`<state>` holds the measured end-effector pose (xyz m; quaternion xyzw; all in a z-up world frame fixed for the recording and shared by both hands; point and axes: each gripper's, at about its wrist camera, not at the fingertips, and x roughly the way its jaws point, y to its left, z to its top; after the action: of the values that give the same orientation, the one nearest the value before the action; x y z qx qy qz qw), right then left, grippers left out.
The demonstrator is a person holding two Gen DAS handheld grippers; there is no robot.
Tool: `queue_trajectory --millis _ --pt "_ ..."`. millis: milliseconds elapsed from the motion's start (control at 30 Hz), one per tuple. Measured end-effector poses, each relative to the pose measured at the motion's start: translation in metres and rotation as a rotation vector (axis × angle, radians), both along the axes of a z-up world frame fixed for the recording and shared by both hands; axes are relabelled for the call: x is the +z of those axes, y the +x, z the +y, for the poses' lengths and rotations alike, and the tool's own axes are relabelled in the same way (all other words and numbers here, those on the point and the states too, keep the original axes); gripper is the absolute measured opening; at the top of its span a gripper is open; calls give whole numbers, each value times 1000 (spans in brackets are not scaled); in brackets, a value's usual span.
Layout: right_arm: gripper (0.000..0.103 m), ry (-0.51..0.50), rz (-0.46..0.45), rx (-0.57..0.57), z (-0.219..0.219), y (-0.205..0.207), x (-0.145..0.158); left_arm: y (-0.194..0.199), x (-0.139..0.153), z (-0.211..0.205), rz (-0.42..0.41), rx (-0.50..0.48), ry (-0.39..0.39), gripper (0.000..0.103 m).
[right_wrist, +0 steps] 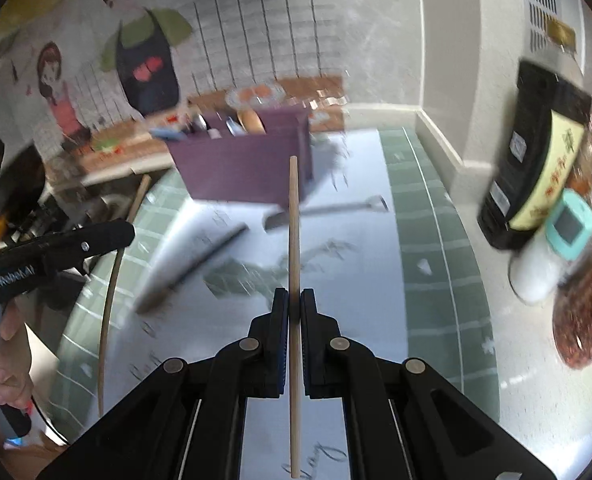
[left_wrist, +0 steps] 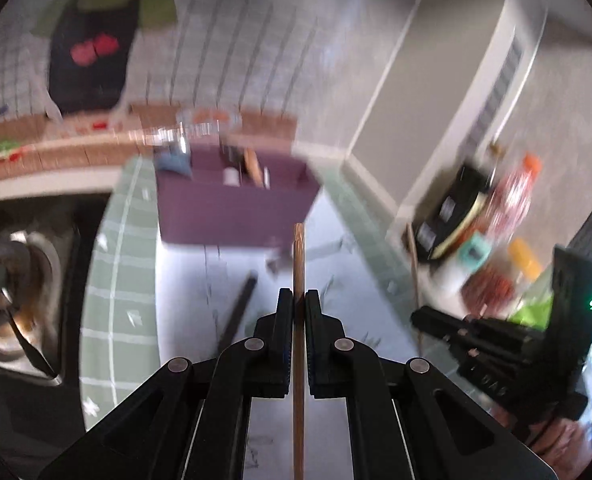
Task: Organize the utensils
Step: 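Lift the chopsticks upright and carry both toward the purple caddy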
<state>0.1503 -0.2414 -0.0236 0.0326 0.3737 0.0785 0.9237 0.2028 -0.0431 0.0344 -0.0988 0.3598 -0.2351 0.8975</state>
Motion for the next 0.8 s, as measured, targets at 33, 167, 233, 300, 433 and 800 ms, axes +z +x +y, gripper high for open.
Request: queue_trajectory --millis 33,167,233,300,433,800 --pt "5 19 -22 6 1 2 10 0 10 6 -22 9 -19 6" --pt "5 58 -163 41 7 12 68 14 71 24 -165 52 -86 6" --pt "5 49 -241 60 12 20 102 25 105 32 -254 82 -106 6" --pt "5 33 -323 71 16 28 136 35 133 38 -347 114 -126 6" --pt "5 -6 -489 77 25 41 187 55 165 40 -475 177 -138 6" --pt "5 12 -558 96 33 124 172 124 119 31 -552 358 -96 6"
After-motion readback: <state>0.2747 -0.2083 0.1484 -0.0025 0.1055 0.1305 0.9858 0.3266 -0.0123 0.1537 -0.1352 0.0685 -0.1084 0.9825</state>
